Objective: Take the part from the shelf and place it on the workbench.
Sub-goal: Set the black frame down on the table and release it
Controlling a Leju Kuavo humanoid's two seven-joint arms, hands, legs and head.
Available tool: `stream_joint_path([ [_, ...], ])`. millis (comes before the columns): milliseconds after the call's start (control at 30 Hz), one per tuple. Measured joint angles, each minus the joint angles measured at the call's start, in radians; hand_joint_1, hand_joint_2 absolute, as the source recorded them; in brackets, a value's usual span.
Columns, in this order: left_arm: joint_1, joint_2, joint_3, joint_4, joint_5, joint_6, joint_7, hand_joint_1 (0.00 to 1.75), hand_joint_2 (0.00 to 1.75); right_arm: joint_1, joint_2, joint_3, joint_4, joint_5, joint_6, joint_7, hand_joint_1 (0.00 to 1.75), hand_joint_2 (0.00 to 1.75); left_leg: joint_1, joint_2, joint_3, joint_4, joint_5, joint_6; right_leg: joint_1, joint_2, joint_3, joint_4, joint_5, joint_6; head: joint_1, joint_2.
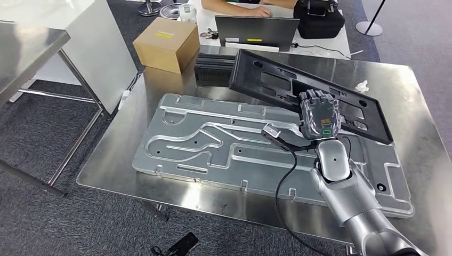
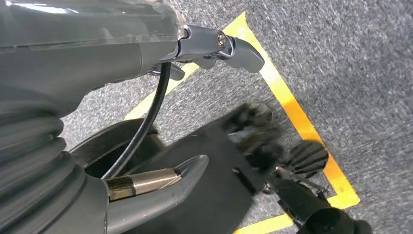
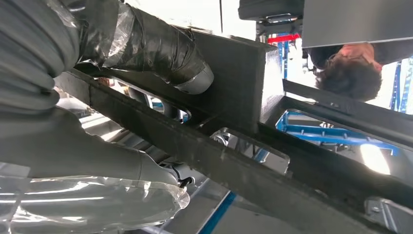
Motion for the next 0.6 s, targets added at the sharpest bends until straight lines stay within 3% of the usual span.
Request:
stream_joint_path([
  [33,0.003,0.001,0.002,0.0,0.0,0.0,0.0,0.0,1.75,0.001,0.002,0.001,0.003,0.001,0.0,0.0,1.75,1.75,0.0,-0.005,-0.027,0.048,-0.011,0.0,0.002,0.007,0.0,0.0,0.0,-0.001,0.0,0.0],
  [67,0.005,0.002,0.003,0.0,0.0,0.0,0.0,0.0,1.75,0.001,0.003,0.002,0.007,0.001,0.0,0.0,1.75,1.75,-0.001,-0.007,-0.041,0.065,-0.004,0.002,0.004,0.014,0.001,0.001,-0.001,-0.002,0.0,0.0],
  [100,0.006,0.004,0.004,0.001,-0.001,-0.001,-0.001,0.0,1.75,0.002,0.003,0.002,0.01,0.0,0.0,0.0,1.75,1.75,-0.001,-0.008,-0.038,0.045,0.022,0.005,0.005,0.02,0.002,0.002,-0.001,-0.003,0.0,0.0],
  [167,0.006,0.006,0.005,0.001,-0.003,-0.002,-0.002,0.0,1.75,0.002,0.003,0.003,0.013,-0.001,0.0,0.0,1.75,1.75,-0.003,-0.012,0.006,-0.073,0.096,0.018,0.007,0.029,0.004,0.004,-0.003,-0.002,0.0,0.0],
  [233,0.005,0.009,0.006,0.001,-0.004,-0.004,-0.004,0.0,1.75,0.002,0.003,0.003,0.013,-0.003,0.0,0.0,1.75,1.75,-0.007,-0.016,0.05,-0.176,0.135,0.028,0.011,0.035,0.002,0.007,-0.004,0.003,0.0,0.0],
  [367,0.008,0.011,0.006,0.001,-0.005,-0.009,-0.007,0.0,1.75,0.004,0.002,0.003,0.014,-0.008,0.001,-0.003,1.75,1.75,-0.014,-0.019,0.06,-0.204,0.14,0.027,0.009,0.038,-0.002,0.006,-0.001,0.012,0.001,0.0],
  [467,0.007,0.012,0.008,0.001,-0.004,-0.007,-0.01,0.0,1.75,0.004,0.002,0.003,0.014,-0.014,0.001,-0.006,1.75,1.75,-0.015,-0.019,0.06,-0.209,0.146,0.045,0.002,0.036,0.001,-0.001,0.004,0.031,0.0,0.0],
  [533,0.007,0.011,0.01,0.001,-0.004,-0.003,-0.009,0.0,1.75,0.003,0.002,0.003,0.013,-0.016,0.001,-0.007,1.75,1.75,-0.007,-0.016,0.065,-0.222,0.155,0.055,0.003,0.032,-0.012,0.031,-0.022,0.038,0.0,0.0],
  [600,0.008,0.011,0.012,0.001,-0.004,0.0,-0.007,0.0,1.75,0.005,0.001,0.003,0.014,-0.017,0.002,-0.007,1.75,1.75,-0.005,-0.012,0.067,-0.225,0.158,0.059,0.0,0.028,-0.062,0.143,-0.084,0.044,0.001,0.0],
])
